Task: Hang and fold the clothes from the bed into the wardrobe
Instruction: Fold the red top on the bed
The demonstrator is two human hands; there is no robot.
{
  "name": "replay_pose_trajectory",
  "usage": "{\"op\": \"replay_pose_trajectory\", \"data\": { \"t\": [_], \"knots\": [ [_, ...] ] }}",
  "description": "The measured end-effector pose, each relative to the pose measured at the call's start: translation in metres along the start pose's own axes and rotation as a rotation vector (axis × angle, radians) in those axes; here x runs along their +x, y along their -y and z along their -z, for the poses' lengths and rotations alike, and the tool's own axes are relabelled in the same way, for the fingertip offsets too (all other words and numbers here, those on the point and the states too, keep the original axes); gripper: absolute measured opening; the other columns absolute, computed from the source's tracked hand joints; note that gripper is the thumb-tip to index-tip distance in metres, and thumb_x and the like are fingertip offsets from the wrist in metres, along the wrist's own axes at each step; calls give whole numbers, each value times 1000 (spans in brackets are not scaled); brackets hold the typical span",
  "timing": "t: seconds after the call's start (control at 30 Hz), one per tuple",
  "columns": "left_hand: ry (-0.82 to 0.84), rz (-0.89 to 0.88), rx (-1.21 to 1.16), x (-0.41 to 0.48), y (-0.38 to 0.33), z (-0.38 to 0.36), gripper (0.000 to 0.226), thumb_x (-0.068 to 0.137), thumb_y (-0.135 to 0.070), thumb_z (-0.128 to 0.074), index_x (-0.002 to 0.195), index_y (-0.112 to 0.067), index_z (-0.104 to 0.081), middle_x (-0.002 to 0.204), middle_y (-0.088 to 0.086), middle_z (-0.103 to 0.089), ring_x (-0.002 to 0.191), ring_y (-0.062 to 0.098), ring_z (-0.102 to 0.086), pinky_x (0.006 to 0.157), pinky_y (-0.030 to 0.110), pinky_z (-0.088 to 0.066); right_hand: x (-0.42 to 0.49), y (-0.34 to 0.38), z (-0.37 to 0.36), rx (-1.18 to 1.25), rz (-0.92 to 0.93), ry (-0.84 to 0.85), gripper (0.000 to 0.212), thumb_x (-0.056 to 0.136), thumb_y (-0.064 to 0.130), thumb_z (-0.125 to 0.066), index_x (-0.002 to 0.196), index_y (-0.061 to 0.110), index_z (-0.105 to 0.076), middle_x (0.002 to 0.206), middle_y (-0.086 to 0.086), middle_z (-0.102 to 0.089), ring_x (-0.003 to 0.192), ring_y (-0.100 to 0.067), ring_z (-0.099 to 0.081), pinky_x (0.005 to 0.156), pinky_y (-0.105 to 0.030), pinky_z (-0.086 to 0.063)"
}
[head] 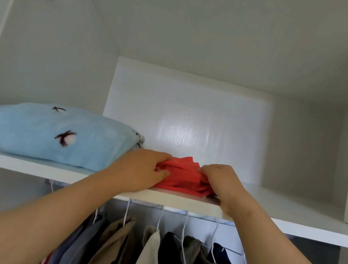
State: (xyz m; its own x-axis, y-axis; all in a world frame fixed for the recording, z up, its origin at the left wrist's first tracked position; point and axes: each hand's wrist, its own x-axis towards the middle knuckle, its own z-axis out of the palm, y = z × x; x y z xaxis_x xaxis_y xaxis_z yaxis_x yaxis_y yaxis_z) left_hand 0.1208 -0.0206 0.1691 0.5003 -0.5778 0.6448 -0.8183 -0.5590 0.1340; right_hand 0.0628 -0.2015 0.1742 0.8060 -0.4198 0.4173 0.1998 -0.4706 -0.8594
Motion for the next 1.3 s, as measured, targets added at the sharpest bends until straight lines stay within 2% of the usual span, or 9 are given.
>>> {"op": "replay_pose_trajectory", "data": {
  "t": [0.1, 0.27, 0.37, 0.47, 0.6, 0.87, 1.03, 1.2, 1.3],
  "knots": [
    [-156, -24, 170, -7, 3, -6, 34, 95, -26, -42, 127, -26, -51, 106, -4, -64, 93, 14, -58, 80, 22, -37, -4, 0, -9, -252, 127, 83, 40, 87, 13, -46, 48, 18, -38, 40, 13, -43, 39, -4, -39, 45, -17, -31],
    [-150, -92, 205, -12, 6, -12, 41, 97, -37, -35, 136, -29, -43, 127, -5, -57, 109, 16, -55, 98, 30, -36, -3, -1, -18, -518, 239, 22, 25, 93, 21, -41, 100, 14, -63, 96, -4, -62, 81, -16, -53, 72, -30, -39],
    [-93, -93, 236, -12, 7, -13, 44, 98, -41, -29, 141, -33, -35, 135, -8, -49, 116, 15, -50, 99, 31, -37, -6, -2, -16, -442, 370, -75, 13, 89, 28, -48, 90, 33, -60, 111, 6, -54, 99, -12, -50, 86, -30, -41],
    [-46, -64, 229, -9, 9, -13, 44, 98, -40, -29, 141, -35, -33, 137, -9, -48, 119, 15, -47, 99, 33, -39, -12, 1, -15, -331, 404, 85, 12, 83, 34, -57, 75, 43, -57, 98, 19, -57, 92, 0, -52, 83, -25, -40],
    [-37, -42, 236, -10, 11, -15, 42, 98, -38, -28, 140, -37, -35, 136, -9, -49, 119, 17, -47, 98, 33, -38, -13, -1, -16, -460, 379, 136, 22, 84, 25, -55, 81, 47, -60, 82, 21, -60, 77, 2, -54, 67, -16, -39],
    [-91, -50, 318, -14, 11, -19, 43, 98, -42, -22, 141, -40, -31, 136, -11, -48, 114, 20, -45, 96, 31, -32, -10, 4, -19, -579, 267, 222, 39, 91, 10, -41, 114, 32, -62, 107, 4, -64, 93, -13, -56, 74, -22, -40],
    [-85, -12, 326, -15, 10, -21, 45, 97, -43, -22, 141, -40, -28, 139, -13, -44, 121, 19, -40, 101, 32, -26, -9, 4, -19, -531, 230, 285, 42, 90, 4, -37, 117, 29, -58, 115, 3, -62, 103, -15, -55, 86, -24, -40],
    [-101, 29, 305, -15, 8, -21, 45, 95, -39, -26, 140, -38, -33, 138, -12, -46, 121, 17, -37, 100, 32, -23, -10, 5, -22, -616, 286, 191, 29, 84, 22, -49, 109, 33, -58, 105, 12, -56, 101, -14, -53, 89, -31, -41],
    [-104, 42, 311, -16, 7, -22, 45, 96, -37, -26, 140, -37, -33, 138, -11, -45, 120, 19, -37, 100, 34, -23, -16, 2, -23, -725, 385, 67, 44, 79, 34, -57, 123, 35, -51, 119, 16, -47, 110, -11, -47, 96, -33, -38]
  ]
}}
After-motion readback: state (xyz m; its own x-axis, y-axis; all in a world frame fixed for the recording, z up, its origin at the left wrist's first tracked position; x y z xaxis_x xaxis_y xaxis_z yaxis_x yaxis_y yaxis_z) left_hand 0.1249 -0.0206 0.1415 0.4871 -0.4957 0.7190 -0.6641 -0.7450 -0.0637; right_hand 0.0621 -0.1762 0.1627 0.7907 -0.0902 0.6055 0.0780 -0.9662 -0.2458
